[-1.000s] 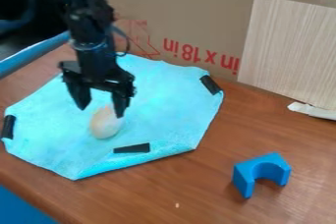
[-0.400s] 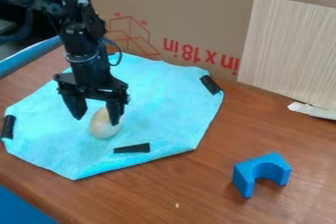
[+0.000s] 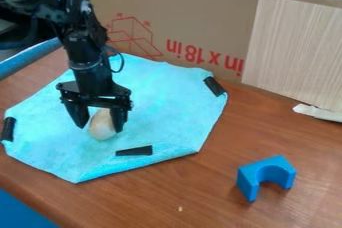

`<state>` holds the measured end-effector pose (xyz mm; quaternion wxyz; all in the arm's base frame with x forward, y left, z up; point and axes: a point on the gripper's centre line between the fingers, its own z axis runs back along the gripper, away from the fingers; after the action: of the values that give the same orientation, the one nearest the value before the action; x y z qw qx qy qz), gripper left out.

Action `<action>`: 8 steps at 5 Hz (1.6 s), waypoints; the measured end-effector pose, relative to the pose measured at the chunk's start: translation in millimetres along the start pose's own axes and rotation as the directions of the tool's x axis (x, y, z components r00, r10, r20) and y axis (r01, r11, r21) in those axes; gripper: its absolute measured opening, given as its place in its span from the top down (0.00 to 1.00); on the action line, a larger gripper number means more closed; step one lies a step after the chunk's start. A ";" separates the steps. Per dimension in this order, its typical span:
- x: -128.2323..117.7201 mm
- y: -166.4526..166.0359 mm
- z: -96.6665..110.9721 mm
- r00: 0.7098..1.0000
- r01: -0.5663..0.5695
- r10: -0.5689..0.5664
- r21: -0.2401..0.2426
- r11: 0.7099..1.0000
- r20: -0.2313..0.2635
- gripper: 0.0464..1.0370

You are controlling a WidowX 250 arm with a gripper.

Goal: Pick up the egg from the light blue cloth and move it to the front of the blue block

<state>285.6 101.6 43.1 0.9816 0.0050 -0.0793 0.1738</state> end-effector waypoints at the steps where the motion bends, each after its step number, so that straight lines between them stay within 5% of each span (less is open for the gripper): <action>1: 0.1 -1.9 0.0 1.000 0.001 -0.001 -0.014 1.000 0.000 0.22; 2: -0.8 -4.1 0.1 1.000 0.025 -0.025 -0.029 0.999 -0.004 0.22; 3: 6.0 -31.1 9.2 0.968 0.252 -0.252 -0.064 0.966 0.001 0.22; 4: 5.8 -83.2 16.1 0.872 0.488 -0.489 -0.066 0.870 0.006 0.22; 5: -15.3 -128.9 17.1 0.730 0.681 -0.683 -0.079 0.728 -0.001 0.22; 6: -65.2 -166.5 7.2 0.574 0.812 -0.818 -0.107 0.573 -0.031 0.22; 7: -100.5 -189.1 12.9 0.494 0.863 -0.869 -0.114 0.493 -0.019 0.22; 8: -116.8 -185.8 14.7 0.473 0.875 -0.881 -0.105 0.473 -0.023 0.22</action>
<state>238.6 -113.2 42.5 0.9337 -0.0002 -0.0362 -0.3563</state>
